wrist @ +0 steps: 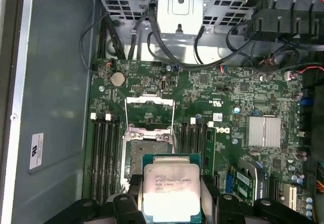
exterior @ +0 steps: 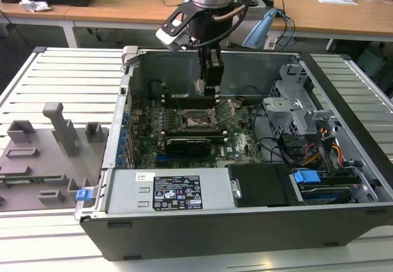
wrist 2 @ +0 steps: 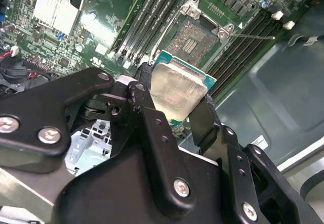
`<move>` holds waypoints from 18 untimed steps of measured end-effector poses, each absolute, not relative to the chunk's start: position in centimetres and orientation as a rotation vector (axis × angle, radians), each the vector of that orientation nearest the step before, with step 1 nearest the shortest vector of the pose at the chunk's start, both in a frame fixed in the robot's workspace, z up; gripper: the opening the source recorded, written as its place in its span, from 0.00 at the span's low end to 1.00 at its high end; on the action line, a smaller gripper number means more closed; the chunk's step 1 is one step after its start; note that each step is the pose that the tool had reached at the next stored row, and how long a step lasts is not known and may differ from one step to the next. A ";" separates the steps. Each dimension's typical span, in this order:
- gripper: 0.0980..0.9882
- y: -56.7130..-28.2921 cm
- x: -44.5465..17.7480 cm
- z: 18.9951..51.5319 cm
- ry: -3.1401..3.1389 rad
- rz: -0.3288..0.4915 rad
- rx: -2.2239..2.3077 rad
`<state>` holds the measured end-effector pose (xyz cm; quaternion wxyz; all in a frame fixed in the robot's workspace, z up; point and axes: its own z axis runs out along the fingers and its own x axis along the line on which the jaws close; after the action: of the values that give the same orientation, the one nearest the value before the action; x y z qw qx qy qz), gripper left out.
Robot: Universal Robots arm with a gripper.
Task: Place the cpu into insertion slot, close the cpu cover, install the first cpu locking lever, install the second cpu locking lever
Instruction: 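Place the cpu into insertion slot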
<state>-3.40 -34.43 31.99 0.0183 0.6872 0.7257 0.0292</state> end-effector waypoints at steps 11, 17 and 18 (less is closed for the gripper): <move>0.50 -34.4 -3.4 30.3 2.254 0.087 2.134; 0.50 -34.4 -3.5 28.7 2.255 0.085 2.135; 0.50 -34.3 -3.5 28.2 2.239 0.084 2.151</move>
<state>-3.49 -34.32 28.24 0.0178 0.6925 0.7207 0.0271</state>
